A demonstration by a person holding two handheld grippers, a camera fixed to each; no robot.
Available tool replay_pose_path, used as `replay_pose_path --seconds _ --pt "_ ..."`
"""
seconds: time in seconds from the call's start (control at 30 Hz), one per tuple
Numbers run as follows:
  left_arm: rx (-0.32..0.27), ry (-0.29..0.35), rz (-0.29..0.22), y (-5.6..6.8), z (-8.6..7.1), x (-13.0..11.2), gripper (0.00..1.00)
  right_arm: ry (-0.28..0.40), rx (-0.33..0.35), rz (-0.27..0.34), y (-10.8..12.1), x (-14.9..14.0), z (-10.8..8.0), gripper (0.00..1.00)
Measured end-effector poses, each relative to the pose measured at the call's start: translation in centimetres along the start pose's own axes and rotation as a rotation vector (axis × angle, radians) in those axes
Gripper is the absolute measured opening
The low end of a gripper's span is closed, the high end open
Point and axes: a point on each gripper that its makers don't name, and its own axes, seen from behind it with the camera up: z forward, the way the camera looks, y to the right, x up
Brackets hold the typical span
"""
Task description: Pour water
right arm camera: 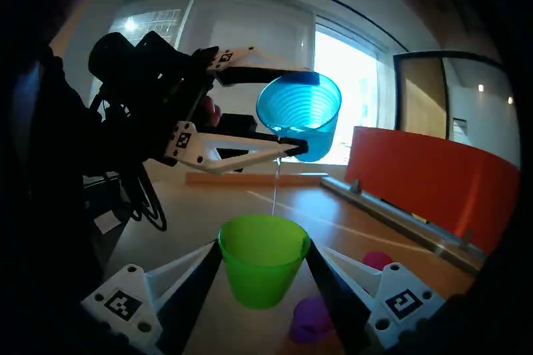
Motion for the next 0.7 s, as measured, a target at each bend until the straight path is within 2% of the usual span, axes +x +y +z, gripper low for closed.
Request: replay_pose_path --seconds 0.7 --pt "-0.006 0.005 0.023 0.15 0.17 0.27 0.86 0.000 -0.002 0.000 0.12 -0.02 -0.08 0.91"
